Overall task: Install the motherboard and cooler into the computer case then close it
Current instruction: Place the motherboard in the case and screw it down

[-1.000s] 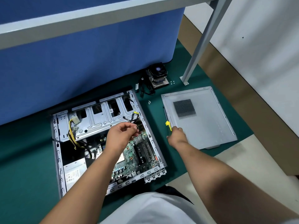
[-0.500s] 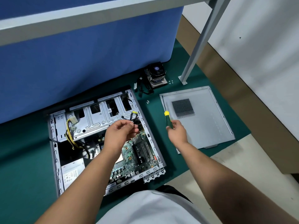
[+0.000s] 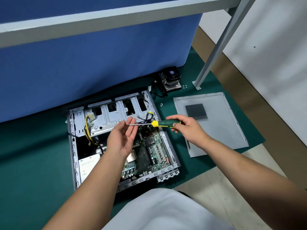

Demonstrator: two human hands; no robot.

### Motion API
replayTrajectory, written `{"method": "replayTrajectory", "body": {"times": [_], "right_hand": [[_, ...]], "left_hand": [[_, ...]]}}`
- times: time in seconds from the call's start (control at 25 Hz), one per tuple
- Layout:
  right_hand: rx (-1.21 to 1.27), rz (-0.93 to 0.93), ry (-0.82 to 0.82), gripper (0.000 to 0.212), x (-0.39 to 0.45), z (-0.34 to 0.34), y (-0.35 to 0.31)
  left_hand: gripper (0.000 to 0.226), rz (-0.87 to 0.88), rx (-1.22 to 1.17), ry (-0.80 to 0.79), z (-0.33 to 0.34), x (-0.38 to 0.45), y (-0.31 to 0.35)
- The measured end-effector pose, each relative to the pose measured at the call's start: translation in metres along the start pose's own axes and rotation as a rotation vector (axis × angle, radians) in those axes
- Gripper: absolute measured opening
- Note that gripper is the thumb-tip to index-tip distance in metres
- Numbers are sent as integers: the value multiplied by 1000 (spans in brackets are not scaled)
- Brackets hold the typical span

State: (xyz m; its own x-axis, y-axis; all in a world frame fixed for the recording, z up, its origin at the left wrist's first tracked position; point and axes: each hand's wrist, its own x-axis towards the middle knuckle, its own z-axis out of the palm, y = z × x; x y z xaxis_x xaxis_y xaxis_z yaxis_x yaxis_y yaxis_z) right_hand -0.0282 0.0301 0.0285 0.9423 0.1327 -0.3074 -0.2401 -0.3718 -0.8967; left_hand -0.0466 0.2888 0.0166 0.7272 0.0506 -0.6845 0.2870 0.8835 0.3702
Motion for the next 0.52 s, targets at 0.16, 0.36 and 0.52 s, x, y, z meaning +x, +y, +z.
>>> {"method": "replayTrajectory", "body": {"times": [0.16, 0.36, 0.52], "right_hand": [[281, 30, 111, 23, 1, 17, -6], [419, 60, 162, 19, -3, 35, -10], [428, 64, 161, 18, -6, 38, -16]], "left_hand": [[26, -23, -112, -29, -15, -5, 6], [28, -23, -184, -45, -20, -11, 11], [32, -37, -207, -38, -24, -12, 13]]}}
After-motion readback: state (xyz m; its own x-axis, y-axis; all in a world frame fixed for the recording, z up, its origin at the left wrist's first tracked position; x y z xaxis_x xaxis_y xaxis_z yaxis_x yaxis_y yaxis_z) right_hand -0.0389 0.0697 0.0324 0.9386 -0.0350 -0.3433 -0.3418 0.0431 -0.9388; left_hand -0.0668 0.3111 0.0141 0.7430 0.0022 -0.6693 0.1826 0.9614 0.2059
